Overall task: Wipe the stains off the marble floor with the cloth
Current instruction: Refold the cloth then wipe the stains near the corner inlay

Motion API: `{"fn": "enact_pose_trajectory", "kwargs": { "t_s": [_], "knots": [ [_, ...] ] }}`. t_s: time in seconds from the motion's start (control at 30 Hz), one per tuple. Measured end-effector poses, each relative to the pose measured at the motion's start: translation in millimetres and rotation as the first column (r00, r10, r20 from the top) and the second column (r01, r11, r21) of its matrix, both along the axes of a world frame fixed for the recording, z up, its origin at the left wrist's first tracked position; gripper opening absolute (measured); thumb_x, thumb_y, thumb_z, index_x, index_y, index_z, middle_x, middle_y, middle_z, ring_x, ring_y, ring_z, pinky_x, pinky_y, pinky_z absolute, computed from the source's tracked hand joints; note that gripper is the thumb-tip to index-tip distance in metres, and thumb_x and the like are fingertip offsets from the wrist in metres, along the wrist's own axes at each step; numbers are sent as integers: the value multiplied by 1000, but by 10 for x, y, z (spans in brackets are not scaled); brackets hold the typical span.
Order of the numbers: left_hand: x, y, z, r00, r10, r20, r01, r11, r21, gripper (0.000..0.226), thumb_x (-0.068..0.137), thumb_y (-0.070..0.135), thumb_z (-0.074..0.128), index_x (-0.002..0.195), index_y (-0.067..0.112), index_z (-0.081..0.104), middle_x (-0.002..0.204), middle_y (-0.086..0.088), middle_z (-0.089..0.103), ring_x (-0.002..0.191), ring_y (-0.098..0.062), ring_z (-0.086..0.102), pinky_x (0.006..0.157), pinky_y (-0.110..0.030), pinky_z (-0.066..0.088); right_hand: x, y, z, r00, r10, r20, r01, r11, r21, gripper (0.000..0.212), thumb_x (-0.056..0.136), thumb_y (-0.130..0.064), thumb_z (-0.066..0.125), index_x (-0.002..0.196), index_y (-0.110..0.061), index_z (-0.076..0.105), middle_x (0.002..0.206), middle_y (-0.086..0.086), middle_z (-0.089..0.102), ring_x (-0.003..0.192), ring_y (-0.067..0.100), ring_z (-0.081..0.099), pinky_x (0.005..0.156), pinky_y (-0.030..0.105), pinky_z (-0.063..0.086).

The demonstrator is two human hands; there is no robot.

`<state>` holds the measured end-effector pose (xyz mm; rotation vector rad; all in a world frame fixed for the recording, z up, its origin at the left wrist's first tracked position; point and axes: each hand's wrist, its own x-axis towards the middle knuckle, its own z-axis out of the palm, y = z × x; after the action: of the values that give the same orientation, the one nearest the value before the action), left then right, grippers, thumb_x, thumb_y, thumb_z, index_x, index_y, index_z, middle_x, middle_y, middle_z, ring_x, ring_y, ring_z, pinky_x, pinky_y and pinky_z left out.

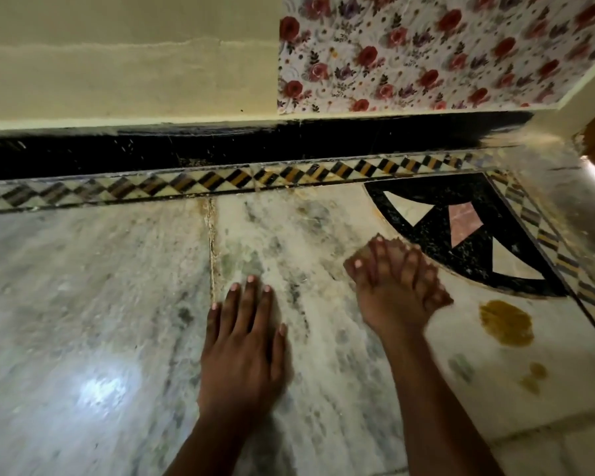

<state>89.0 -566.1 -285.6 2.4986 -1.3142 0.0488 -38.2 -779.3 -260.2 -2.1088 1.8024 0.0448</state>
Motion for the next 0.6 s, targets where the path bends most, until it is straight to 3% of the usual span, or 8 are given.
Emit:
{"fn": "enact_pose_trajectory", "kwargs": {
  "t_s": [0.1,0.2,0.3,0.37,0.43,0.5,0.6],
  "knots": [
    [-8,-6,-6,1000,-2,4,2,1000,12,64,109,49,37,167,22,39,179,-2,23,166,-26,21,132,-55,22,313,36,0,969,243,-40,-244,970,-24,64,101,-76,15,159,-65,-8,179,-2,-19,163,38,-21,128,62,-13],
    [-14,-3,27,1000,1,-11,-1,1000,14,64,109,49,36,167,21,39,179,-2,23,166,-27,21,133,-54,20,-94,376,20,894,443,-73,-448,890,-89,65,94,-80,9,154,-72,-13,179,-8,-16,165,31,-16,131,57,-8],
    [-16,-5,32,1000,6,-22,-5,1000,29,65,109,50,35,167,22,37,180,-1,20,167,-26,19,133,-54,19,-322,306,37,957,279,-78,-284,957,-67,68,92,-83,8,155,-70,-14,179,-9,-16,165,30,-13,131,57,-4],
    [-4,2,19,1000,-2,-22,3,999,34,65,109,50,34,168,23,36,180,-1,19,167,-25,18,132,-54,20,-30,63,9,997,74,-32,-76,995,-69,69,96,-82,14,160,-65,-6,180,-4,-14,165,35,-12,130,61,-7],
    [-4,-3,3,1000,-4,-17,5,999,44,65,110,51,32,169,24,34,180,0,18,168,-24,16,133,-54,20,474,-197,-26,1000,20,1,-20,1000,-18,68,100,-80,16,161,-61,-5,178,1,-20,162,41,-19,126,67,-14],
    [-14,-10,-10,1000,4,-21,-3,999,47,65,110,52,31,170,26,30,181,2,15,168,-22,12,134,-53,17,901,-281,-41,983,183,-20,-183,983,-5,67,101,-80,14,160,-61,-11,177,2,-25,161,43,-24,124,70,-16],
    [0,-11,-2,1000,1,-29,0,999,43,65,110,52,33,170,26,31,181,3,15,168,-21,11,134,-51,15,951,-64,17,863,501,-56,-504,863,-39,64,101,-77,11,158,-63,-14,177,-1,-24,162,39,-23,127,64,-15]
  ]
}}
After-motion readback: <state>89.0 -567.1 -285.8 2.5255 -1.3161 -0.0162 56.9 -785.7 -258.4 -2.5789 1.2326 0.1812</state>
